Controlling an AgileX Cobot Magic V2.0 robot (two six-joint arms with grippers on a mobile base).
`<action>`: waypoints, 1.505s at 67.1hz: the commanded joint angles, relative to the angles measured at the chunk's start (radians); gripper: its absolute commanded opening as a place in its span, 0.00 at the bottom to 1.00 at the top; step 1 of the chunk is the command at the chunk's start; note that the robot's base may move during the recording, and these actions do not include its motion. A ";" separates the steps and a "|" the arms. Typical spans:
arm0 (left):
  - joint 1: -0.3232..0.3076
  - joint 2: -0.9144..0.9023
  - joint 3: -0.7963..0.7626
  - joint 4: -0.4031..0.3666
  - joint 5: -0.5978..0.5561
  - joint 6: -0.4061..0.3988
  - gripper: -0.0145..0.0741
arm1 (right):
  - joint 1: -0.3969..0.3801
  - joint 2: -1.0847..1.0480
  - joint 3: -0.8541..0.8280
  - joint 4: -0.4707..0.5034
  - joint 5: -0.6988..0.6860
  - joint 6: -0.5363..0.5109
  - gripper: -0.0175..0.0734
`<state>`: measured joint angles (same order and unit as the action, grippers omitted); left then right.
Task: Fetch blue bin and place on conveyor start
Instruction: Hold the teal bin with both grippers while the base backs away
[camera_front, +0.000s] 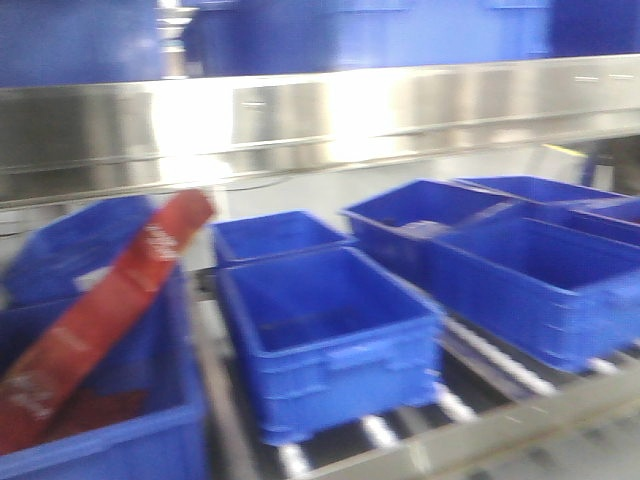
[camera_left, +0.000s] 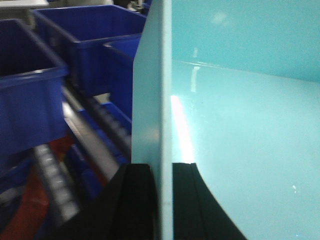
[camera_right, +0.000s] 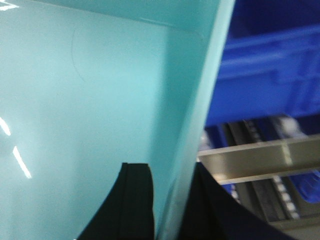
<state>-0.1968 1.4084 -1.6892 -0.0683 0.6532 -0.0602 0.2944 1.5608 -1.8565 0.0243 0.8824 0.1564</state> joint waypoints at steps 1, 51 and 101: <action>-0.001 -0.015 -0.014 -0.050 -0.051 -0.020 0.04 | -0.006 -0.007 -0.006 -0.010 -0.053 -0.023 0.03; -0.001 -0.015 -0.014 -0.050 -0.051 -0.020 0.04 | -0.006 -0.007 -0.006 -0.010 -0.053 -0.023 0.03; -0.001 -0.015 -0.014 -0.050 -0.051 -0.020 0.04 | -0.006 -0.007 -0.006 -0.010 -0.053 -0.023 0.03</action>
<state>-0.1968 1.4084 -1.6892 -0.0699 0.6532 -0.0622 0.2929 1.5608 -1.8565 0.0243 0.8753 0.1564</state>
